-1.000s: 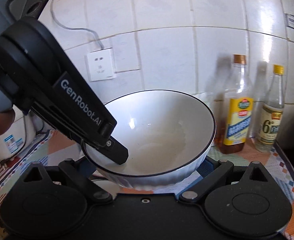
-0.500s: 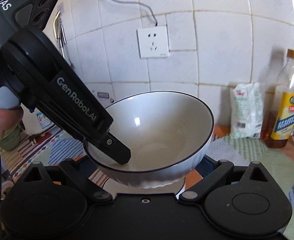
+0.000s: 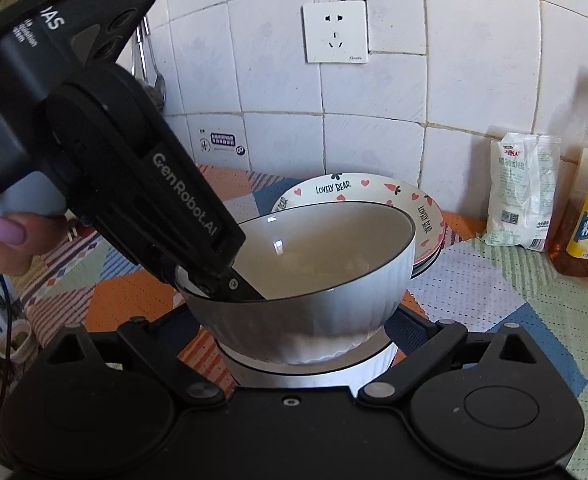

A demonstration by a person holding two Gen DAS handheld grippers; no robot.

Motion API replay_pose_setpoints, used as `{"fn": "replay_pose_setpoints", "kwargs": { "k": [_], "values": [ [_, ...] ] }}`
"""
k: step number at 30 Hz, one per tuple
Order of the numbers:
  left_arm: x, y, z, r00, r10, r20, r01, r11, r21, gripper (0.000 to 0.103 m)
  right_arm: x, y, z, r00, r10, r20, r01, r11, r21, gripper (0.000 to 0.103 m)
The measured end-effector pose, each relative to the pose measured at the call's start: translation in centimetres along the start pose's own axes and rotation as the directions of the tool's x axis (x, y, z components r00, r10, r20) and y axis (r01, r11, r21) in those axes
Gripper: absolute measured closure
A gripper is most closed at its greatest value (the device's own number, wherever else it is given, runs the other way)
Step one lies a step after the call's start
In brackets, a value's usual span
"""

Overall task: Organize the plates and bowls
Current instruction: 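Lower the small bowl into the stacked large bowls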

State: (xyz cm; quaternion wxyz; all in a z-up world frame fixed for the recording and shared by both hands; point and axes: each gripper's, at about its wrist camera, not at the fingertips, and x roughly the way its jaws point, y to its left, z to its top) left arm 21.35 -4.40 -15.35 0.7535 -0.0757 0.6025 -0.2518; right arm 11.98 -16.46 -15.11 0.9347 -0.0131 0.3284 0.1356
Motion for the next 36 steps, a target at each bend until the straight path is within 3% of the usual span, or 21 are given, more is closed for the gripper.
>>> {"fn": "replay_pose_setpoints", "kwargs": {
  "k": [12,22,25,32,36],
  "values": [
    [1.2,0.2,0.5,1.0,0.012,-0.013,-0.012,1.0,-0.008,0.083,0.5,0.2,0.0,0.998,-0.06,-0.011,0.06,0.997,-0.047,0.002],
    [1.7,-1.0,0.2,0.993,0.107,0.042,-0.11,0.992,0.058,0.084,0.5,0.4,-0.3,0.995,-0.09,-0.049,0.09,0.996,-0.01,0.001],
    [1.7,-1.7,0.1,0.987,0.143,0.067,-0.15,0.983,0.102,0.083,0.6,0.8,-0.5,0.994,-0.105,-0.04,0.103,0.994,-0.03,0.0],
    [1.5,-3.7,-0.6,0.974,0.201,0.102,-0.22,0.948,0.23,0.08,0.6,0.1,-0.8,0.994,-0.111,-0.002,0.111,0.991,0.074,0.0],
    [1.3,-4.7,-0.9,0.968,0.232,0.097,-0.25,0.922,0.296,0.076,0.7,0.5,-1.3,0.991,-0.135,0.027,0.132,0.988,0.074,0.0]
  ]
}}
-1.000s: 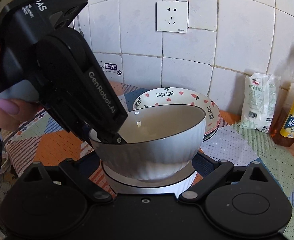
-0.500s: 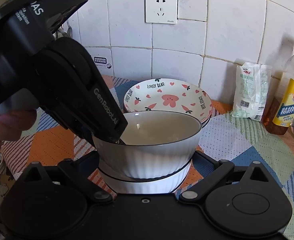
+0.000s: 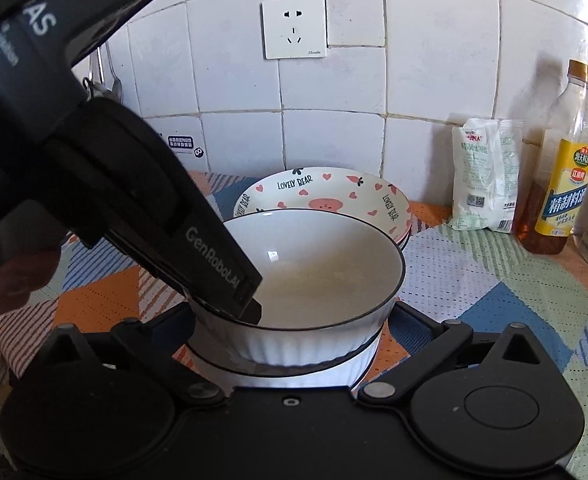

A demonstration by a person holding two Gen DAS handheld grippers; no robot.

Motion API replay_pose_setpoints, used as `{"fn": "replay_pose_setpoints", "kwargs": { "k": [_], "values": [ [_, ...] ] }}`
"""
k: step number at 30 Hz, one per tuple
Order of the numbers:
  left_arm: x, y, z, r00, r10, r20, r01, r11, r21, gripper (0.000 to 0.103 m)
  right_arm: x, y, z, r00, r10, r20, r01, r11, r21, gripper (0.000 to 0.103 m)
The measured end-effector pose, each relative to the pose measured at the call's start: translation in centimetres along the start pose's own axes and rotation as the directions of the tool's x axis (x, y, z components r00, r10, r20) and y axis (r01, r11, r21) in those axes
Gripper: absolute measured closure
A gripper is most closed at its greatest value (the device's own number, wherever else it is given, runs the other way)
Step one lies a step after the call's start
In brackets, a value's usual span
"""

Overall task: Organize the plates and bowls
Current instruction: 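Lower the small bowl into the stacked large bowls, then open the left gripper and lift it off the bowl stack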

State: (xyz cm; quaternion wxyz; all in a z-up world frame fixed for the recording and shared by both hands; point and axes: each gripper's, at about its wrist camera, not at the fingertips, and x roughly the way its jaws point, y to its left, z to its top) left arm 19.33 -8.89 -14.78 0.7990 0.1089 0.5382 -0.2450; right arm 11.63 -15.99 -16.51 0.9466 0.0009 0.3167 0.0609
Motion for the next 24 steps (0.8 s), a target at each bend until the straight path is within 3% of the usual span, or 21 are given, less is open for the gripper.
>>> {"fn": "replay_pose_setpoints", "kwargs": {
  "k": [12,21,24],
  "values": [
    [-0.7,-1.9,0.8,0.996,0.038,-0.079,-0.023,0.983,0.184,0.07,-0.2,-0.6,-1.0,0.999,0.005,0.034,-0.006,1.0,0.028,0.0],
    [-0.9,-1.5,0.7,0.995,0.029,-0.098,-0.011,0.984,0.18,0.069,-0.2,-0.7,-1.4,0.999,0.024,0.043,-0.025,0.999,0.021,0.0],
    [-0.7,-1.4,1.0,0.992,0.014,-0.125,0.008,0.984,0.18,0.062,-0.2,-0.4,-1.5,0.999,0.013,0.041,-0.012,1.0,-0.009,0.0]
  ]
}}
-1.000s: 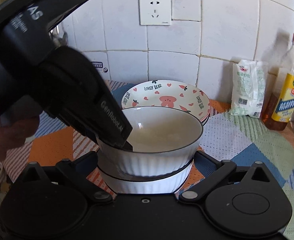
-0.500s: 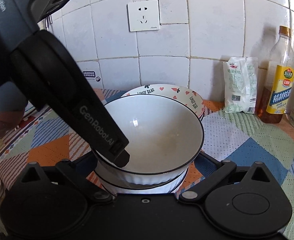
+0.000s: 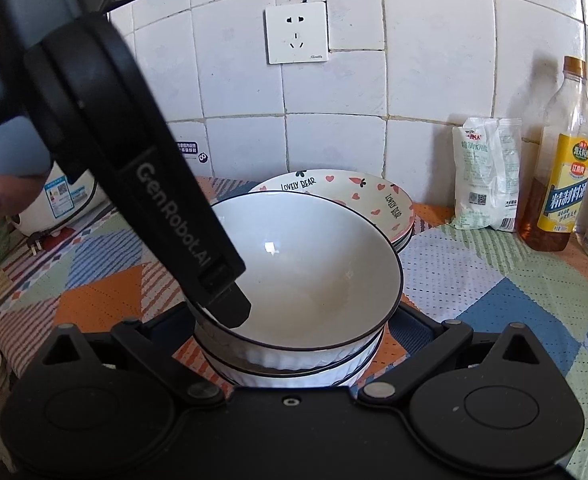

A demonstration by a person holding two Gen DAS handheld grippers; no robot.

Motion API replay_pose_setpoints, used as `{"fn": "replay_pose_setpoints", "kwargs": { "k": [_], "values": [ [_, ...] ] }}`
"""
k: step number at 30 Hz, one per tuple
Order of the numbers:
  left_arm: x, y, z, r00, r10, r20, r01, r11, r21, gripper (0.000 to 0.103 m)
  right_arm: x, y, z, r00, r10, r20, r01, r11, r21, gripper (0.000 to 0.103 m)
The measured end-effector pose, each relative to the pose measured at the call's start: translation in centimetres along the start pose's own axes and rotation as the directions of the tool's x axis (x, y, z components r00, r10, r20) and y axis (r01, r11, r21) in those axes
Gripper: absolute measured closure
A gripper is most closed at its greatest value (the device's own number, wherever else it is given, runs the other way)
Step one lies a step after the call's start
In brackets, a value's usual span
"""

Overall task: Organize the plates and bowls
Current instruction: 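Open the left gripper and lift it off the bowl stack, then grasp the rim of the three-bowl stack with the left gripper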

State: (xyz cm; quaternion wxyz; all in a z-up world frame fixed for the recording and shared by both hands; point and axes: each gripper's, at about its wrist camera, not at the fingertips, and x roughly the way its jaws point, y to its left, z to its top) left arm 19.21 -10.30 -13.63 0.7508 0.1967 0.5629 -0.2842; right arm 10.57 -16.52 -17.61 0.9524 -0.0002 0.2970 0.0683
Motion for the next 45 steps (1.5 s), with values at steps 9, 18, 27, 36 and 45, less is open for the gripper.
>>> {"fn": "replay_pose_setpoints", "kwargs": {
  "k": [9,18,27,36,45],
  "values": [
    [-1.1,0.9,-0.2,0.999,-0.035,0.015,0.036,0.998,-0.055,0.057,-0.2,0.4,-0.1,1.0,-0.016,0.005,0.016,1.0,0.002,0.0],
    [-2.1,2.1,-0.9,0.995,-0.051,0.08,0.062,0.988,-0.139,0.054,-0.3,0.6,-0.4,1.0,-0.02,0.006,0.02,0.999,-0.027,0.0],
    [-3.2,4.8,-2.5,0.972,-0.085,0.219,0.146,0.949,-0.279,0.049,-2.2,1.0,-0.6,0.998,-0.026,-0.055,0.021,0.995,-0.101,0.0],
    [-2.2,6.8,-5.4,0.944,-0.103,0.314,0.227,0.891,-0.392,0.048,-4.0,-0.9,-3.1,0.999,-0.026,-0.038,0.028,0.997,0.07,0.0],
    [-0.2,7.6,-6.6,0.911,-0.178,0.373,0.335,0.846,-0.414,0.045,-1.3,0.8,-5.0,0.998,-0.056,-0.024,0.053,0.993,-0.101,0.0]
  ]
}}
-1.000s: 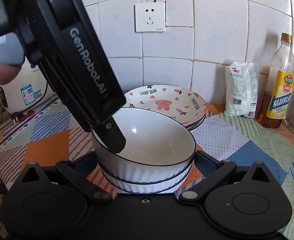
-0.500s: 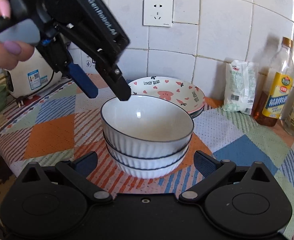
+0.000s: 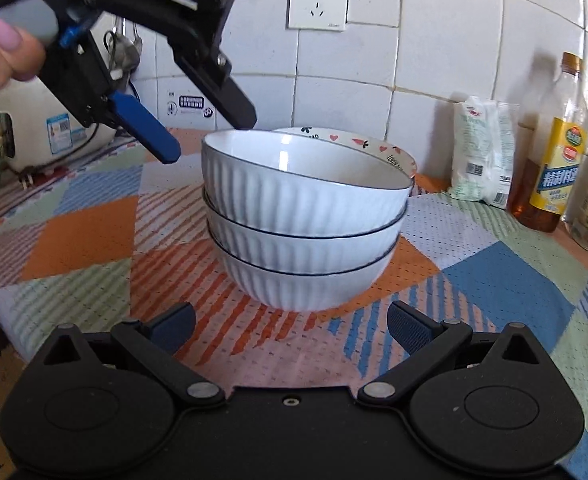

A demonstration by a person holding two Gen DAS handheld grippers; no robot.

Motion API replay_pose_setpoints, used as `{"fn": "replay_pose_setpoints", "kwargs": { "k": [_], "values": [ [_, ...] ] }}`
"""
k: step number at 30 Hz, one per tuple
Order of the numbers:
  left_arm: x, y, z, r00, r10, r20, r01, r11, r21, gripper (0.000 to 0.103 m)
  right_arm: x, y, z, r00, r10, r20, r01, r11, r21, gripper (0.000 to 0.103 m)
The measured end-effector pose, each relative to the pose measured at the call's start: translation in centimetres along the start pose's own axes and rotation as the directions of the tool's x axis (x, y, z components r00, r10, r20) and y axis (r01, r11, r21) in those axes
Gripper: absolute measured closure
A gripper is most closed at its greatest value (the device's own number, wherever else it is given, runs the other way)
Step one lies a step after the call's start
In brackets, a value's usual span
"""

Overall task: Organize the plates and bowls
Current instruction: 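Grasp the rim of the three-bowl stack with the left gripper, then lift the bowl stack and carry it onto the bunny plate stack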

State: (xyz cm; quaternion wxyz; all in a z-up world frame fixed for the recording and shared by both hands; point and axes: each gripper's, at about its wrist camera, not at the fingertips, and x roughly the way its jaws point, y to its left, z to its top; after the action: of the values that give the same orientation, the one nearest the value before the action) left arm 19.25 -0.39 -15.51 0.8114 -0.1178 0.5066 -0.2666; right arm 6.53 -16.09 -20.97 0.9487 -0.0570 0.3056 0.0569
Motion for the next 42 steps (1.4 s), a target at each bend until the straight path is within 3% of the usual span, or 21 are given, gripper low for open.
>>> {"fn": "replay_pose_setpoints", "kwargs": {
  "k": [5,9,16,21,25,32,42],
  "values": [
    [2.0,0.7,0.0,0.999,-0.014,-0.036,0.014,1.0,-0.016,0.044,2.8,-0.6,1.0,1.0,0.021,-0.012,-0.021,0.998,0.067,0.0],
    [3.9,1.6,-0.2,0.994,-0.066,-0.085,0.06,0.995,-0.076,0.044,4.4,-0.7,1.4,0.999,0.031,-0.026,-0.029,0.996,0.084,0.0],
    [5.9,1.9,-0.5,0.99,-0.101,-0.098,0.091,0.99,-0.104,0.044,4.6,-1.3,1.6,0.998,0.062,-0.021,-0.058,0.987,0.149,0.0],
    [6.4,1.6,-0.5,0.992,-0.09,-0.091,0.084,0.995,-0.062,0.048,5.0,-1.8,1.9,0.995,0.093,-0.026,-0.087,0.981,0.174,0.0],
    [6.6,1.4,-0.6,0.995,-0.052,-0.084,0.051,0.999,-0.019,0.06,5.3,-1.8,2.0,0.994,0.101,-0.033,-0.093,0.979,0.179,0.0],
    [6.4,0.8,-1.2,0.999,-0.023,-0.041,0.024,1.0,0.013,0.06,5.7,-2.2,1.8,0.995,0.1,-0.017,-0.095,0.975,0.201,0.001],
    [4.6,0.2,-1.8,0.998,-0.007,-0.065,0.01,0.998,0.056,0.06,4.9,-1.9,1.7,0.993,0.119,-0.021,-0.113,0.974,0.195,0.001]
  ]
}}
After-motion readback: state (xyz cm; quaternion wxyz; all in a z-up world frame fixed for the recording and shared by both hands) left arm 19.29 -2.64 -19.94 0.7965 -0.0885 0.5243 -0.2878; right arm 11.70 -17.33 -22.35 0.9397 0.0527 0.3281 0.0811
